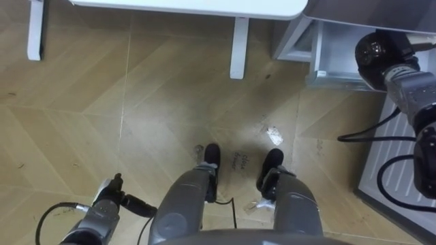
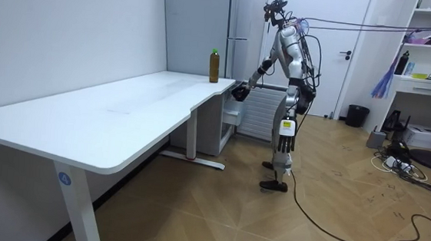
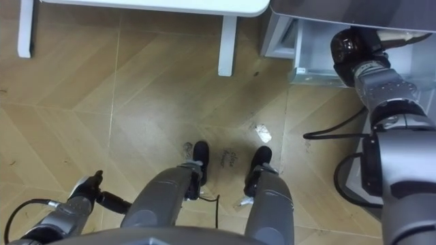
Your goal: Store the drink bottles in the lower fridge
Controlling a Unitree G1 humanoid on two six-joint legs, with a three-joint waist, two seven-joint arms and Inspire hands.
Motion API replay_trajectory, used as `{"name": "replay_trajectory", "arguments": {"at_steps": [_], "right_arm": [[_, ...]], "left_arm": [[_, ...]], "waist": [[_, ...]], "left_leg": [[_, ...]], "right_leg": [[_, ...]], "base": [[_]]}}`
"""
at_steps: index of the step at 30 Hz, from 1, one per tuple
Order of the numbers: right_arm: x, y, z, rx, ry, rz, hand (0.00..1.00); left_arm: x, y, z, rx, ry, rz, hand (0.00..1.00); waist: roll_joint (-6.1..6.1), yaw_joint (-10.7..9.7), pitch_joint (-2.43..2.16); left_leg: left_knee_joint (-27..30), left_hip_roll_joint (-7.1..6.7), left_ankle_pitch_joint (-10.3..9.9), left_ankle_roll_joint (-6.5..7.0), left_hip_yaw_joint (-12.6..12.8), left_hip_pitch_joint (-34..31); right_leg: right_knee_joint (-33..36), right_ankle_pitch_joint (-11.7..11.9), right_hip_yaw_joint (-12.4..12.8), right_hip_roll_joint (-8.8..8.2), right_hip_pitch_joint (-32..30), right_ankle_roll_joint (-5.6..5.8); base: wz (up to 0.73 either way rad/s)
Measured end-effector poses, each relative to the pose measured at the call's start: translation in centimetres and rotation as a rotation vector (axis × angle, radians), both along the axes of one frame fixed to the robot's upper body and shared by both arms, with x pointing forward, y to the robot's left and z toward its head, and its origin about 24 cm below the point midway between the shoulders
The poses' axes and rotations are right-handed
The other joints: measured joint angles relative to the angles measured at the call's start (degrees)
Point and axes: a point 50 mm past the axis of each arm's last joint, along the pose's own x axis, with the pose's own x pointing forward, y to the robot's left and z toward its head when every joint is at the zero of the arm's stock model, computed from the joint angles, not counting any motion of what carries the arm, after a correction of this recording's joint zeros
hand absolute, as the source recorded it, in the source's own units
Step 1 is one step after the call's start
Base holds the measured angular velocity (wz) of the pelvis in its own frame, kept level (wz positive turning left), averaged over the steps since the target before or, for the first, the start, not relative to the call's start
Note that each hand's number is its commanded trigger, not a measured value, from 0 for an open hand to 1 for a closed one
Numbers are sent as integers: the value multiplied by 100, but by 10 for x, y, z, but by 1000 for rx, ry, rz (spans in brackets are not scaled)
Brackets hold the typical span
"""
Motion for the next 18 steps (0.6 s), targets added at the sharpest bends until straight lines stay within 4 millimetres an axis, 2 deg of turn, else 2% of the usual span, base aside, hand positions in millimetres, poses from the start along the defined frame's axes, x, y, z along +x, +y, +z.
{"name": "replay_trajectory", "arguments": {"at_steps": [14,15,18], "right_arm": [[0,0,0,-1,1,0,100],[0,0,0,-1,1,0,0],[0,0,0,-1,2,1,0]], "left_arm": [[0,0,0,-1,0,0,0],[0,0,0,-1,0,0,0],[0,0,0,0,0,-1,0]], "waist": [[4,19,-2],[6,20,-2],[14,22,-4]], "left_leg": [[40,4,0,1,10,-4],[41,4,0,1,10,-4],[52,6,0,0,10,-4]], "right_leg": [[19,0,-6,3,-1,-1],[21,0,-6,4,-1,-1],[30,1,-7,4,-1,-2]], "base": [[0],[0],[0]]}}
